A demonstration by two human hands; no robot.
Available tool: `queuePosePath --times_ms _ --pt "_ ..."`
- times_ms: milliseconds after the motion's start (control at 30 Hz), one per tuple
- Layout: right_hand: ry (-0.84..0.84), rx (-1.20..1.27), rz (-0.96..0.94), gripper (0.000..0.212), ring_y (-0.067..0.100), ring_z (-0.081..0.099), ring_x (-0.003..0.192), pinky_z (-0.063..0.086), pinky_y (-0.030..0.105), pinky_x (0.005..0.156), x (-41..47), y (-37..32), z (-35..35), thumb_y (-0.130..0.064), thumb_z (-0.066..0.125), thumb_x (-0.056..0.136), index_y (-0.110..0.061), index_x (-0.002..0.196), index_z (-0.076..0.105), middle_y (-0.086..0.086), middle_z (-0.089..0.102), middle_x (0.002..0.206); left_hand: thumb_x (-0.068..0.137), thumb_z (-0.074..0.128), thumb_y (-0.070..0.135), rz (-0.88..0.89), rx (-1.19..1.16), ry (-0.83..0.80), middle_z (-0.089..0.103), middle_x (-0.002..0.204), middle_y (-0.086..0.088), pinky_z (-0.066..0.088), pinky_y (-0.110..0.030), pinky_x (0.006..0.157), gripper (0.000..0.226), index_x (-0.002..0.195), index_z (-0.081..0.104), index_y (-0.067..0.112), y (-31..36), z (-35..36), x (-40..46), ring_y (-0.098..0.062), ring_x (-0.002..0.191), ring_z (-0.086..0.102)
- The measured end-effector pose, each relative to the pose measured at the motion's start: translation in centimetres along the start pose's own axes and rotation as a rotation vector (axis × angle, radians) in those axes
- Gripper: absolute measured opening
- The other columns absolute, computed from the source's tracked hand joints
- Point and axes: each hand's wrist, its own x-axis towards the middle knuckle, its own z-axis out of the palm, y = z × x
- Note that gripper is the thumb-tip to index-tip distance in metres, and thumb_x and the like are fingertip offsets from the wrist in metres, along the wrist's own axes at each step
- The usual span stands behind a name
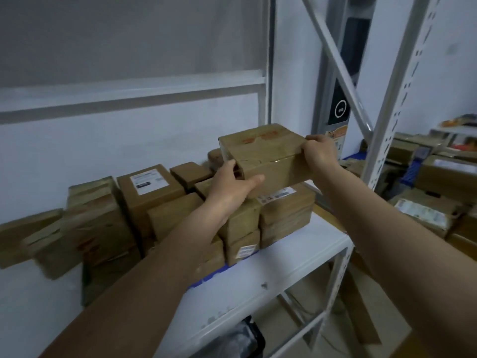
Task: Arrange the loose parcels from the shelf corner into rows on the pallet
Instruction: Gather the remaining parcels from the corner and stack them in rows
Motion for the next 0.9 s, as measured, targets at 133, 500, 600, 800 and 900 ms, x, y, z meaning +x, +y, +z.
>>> queuePosePath --times_ms 133,500,600,800,900 --pt "0.037 0.008 0.063 0.04 0.023 0.047 0.101 0.042 0.04 0.094 3.7 3.6 -2.6 -0.01 0.042 0.089 -0.014 0.125 0.059 0.004 0.054 0.114 0.072 0.082 0.033 -0.063 0.072 0.004 0.063 0.119 0.0 0.05 -0.038 0.097 0.06 0.122 0.058 0.01 -0.9 5.0 1.3 -0.017 0.108 0.061" --pt "0.027 0.105 0.207 0.034 0.023 0.051 0.094 0.041 0.034 0.083 7.3 10.3 -2.2 -0.006 0.04 0.089 -0.014 0.109 0.065 0.003 0.057 0.101 0.068 0.086 0.027 -0.153 0.297 0.079 0.062 0.109 -0.003 0.052 -0.04 0.091 0.056 0.11 0.056 0.006 -2.5 9.2 2.2 -0.021 0.102 0.061" --pt "0.065 0.128 0.248 0.015 0.025 0.054 0.085 0.042 0.035 0.078 7.6 10.9 -2.5 -0.016 0.051 0.086 -0.014 0.093 0.064 0.008 0.062 0.093 0.067 0.087 0.024 -0.174 0.332 0.075 0.061 0.114 -0.006 0.051 -0.042 0.092 0.059 0.113 0.054 0.008 -2.7 9.1 2.2 -0.023 0.104 0.059" --pt "-0.089 0.116 0.443 0.068 0.027 0.053 0.094 0.042 0.042 0.075 9.0 10.3 -4.4 -0.043 0.069 0.075 -0.01 0.129 0.044 0.009 0.053 0.116 0.07 0.084 0.014 -0.119 0.272 0.01 0.059 0.125 -0.007 0.049 -0.04 0.098 0.069 0.129 0.05 0.006 -1.9 8.1 3.0 -0.02 0.111 0.058" --pt "-0.248 0.127 0.448 0.061 0.025 0.056 0.087 0.045 0.037 0.066 8.7 10.2 -5.0 -0.041 0.069 0.079 -0.012 0.128 0.048 0.009 0.058 0.109 0.07 0.084 0.013 -0.077 0.266 -0.018 0.059 0.124 -0.006 0.051 -0.033 0.093 0.069 0.129 0.05 0.005 -1.0 8.2 3.9 -0.017 0.108 0.059"
